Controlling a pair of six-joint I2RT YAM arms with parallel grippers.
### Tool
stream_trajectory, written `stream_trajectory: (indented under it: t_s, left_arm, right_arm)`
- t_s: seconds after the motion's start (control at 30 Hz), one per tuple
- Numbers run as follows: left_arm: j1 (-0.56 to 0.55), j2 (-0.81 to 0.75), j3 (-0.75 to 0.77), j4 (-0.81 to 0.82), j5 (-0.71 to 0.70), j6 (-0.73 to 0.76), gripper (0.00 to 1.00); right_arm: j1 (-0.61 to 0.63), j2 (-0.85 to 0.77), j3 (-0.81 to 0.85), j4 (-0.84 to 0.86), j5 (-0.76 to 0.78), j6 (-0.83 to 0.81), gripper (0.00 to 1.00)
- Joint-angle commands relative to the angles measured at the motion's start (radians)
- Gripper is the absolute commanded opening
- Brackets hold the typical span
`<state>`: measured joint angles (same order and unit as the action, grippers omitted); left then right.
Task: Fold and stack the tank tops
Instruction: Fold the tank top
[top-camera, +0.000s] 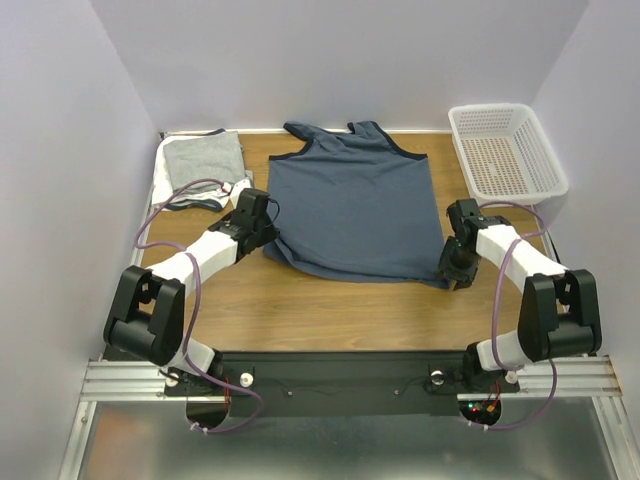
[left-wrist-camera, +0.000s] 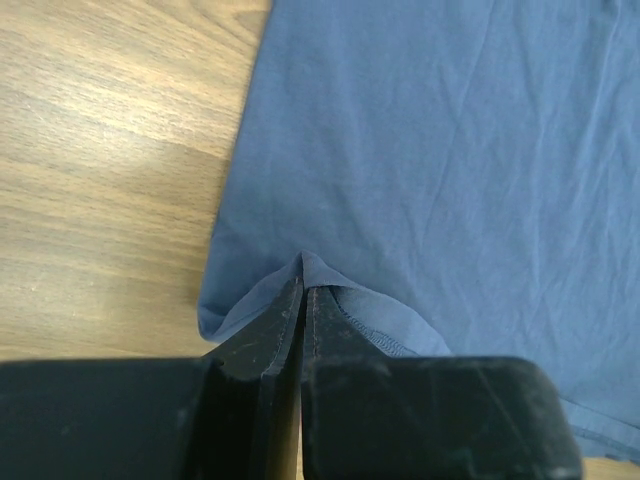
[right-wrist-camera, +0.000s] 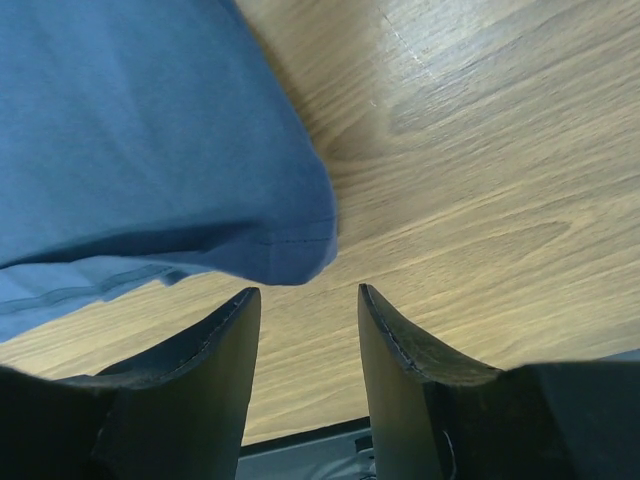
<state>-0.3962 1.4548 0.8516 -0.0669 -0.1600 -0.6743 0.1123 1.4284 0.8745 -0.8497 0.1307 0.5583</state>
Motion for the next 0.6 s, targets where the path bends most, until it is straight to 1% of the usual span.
stream_trajectory:
  t_s: [0.0,0.1,0.13,0.23,0.3,0.33,0.4,0.43,0.57]
  left_arm:
    - [0.014,-0.024,0.027,0.042,0.017,-0.008,0.01]
    - [0.019,-0.031,0.020,0.044,0.027,-0.010,0.00]
    - [0.022,-0.037,0.015,0.044,0.028,-0.010,0.00]
    - [0.028,-0.048,0.007,0.044,0.028,-0.011,0.00]
    - [0.034,-0.056,0.001,0.044,0.030,-0.010,0.00]
    - [0.036,-0.062,-0.002,0.044,0.031,-0.008,0.00]
    - [0.040,-0.068,-0.005,0.041,0.040,-0.008,0.00]
    - [0.042,-0.077,-0.009,0.038,0.043,-0.008,0.00]
    - [0.043,-0.103,-0.017,0.018,0.056,-0.005,0.00]
  right_arm:
    - [0.001,0.036,0.040,-0.015,0.024,0.011,0.49]
    - [0.001,0.058,0.047,-0.006,0.075,0.009,0.45]
    - [0.000,0.069,0.053,-0.002,0.104,0.006,0.41]
    - [0.000,0.084,0.066,0.004,0.148,0.002,0.40]
    - [0.000,0.096,0.070,0.015,0.172,0.006,0.34]
    - [-0.002,0.099,0.070,0.018,0.181,0.011,0.33]
    - [0.000,0.102,0.069,0.021,0.214,0.017,0.24]
    - [-0.002,0.099,0.070,0.021,0.222,0.020,0.16]
    - [-0.022,0.069,0.075,0.020,0.228,0.022,0.07]
